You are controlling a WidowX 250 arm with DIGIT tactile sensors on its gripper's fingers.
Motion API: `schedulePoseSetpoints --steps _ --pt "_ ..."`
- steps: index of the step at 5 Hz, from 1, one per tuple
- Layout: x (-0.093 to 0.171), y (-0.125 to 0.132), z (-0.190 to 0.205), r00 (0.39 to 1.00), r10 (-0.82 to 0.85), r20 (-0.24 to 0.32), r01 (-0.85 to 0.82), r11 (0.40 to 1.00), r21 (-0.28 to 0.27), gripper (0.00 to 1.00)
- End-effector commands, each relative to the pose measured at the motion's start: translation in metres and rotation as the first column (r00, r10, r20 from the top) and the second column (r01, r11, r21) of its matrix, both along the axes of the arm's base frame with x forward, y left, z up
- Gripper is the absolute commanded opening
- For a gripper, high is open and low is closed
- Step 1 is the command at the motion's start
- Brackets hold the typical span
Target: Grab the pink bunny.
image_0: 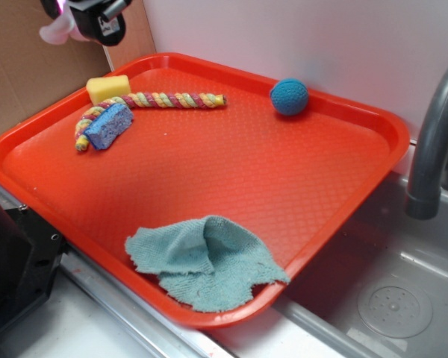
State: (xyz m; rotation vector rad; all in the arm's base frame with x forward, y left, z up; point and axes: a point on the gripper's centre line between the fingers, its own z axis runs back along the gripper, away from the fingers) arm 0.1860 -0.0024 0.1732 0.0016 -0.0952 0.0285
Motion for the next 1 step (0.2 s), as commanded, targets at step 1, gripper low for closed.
schedulePoseSetpoints --steps 1 --pt "0.0033 0.0144 -0.0161 0.997 0.057 -0.044 -0.058 0.998 -0.029 0.00"
